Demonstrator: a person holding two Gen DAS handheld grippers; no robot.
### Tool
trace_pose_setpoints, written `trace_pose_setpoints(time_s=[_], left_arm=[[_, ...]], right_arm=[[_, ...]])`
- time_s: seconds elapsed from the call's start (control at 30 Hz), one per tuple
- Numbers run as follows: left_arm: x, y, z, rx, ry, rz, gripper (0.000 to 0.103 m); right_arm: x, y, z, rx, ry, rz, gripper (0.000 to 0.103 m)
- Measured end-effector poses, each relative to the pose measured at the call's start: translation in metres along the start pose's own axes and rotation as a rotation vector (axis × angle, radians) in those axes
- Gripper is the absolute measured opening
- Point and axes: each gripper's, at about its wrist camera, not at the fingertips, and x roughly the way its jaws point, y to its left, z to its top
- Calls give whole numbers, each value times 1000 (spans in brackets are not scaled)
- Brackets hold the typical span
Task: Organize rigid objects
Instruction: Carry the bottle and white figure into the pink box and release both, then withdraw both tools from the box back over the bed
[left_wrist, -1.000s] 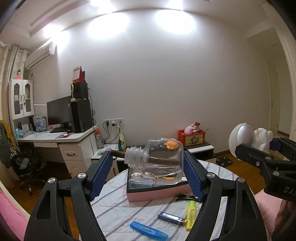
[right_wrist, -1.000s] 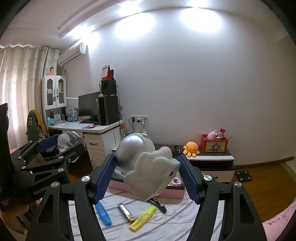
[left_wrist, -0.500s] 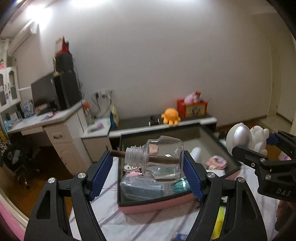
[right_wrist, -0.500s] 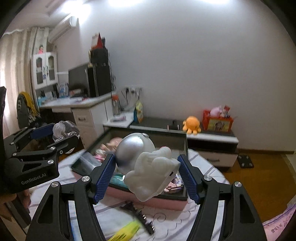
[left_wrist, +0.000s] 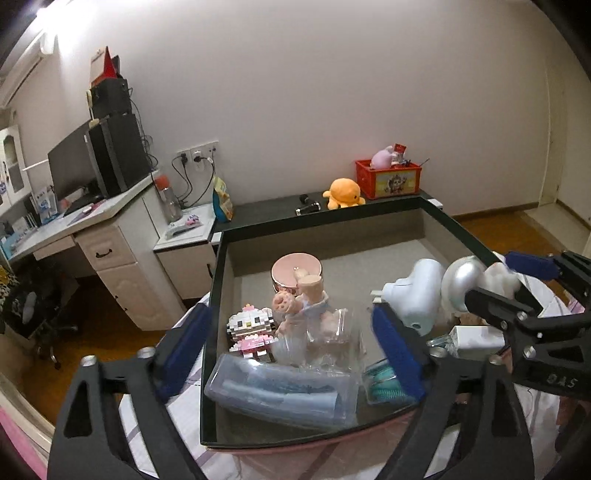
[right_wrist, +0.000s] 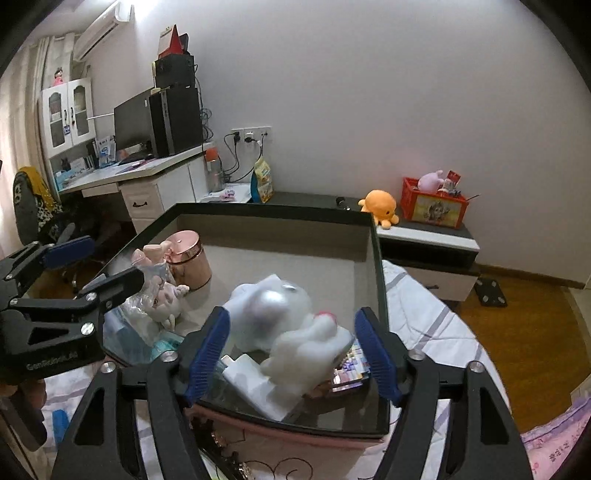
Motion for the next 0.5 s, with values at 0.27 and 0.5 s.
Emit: trace_pose_setpoints(time_s=[0.27, 0.5], left_arm=[[-67, 11, -3, -39, -75, 21, 103], [-163, 16, -21, -82, -191, 32, 103]], right_arm=[[-61, 9, 8, 11, -76, 1, 82], [-149, 39, -7, -12, -196, 31, 84]])
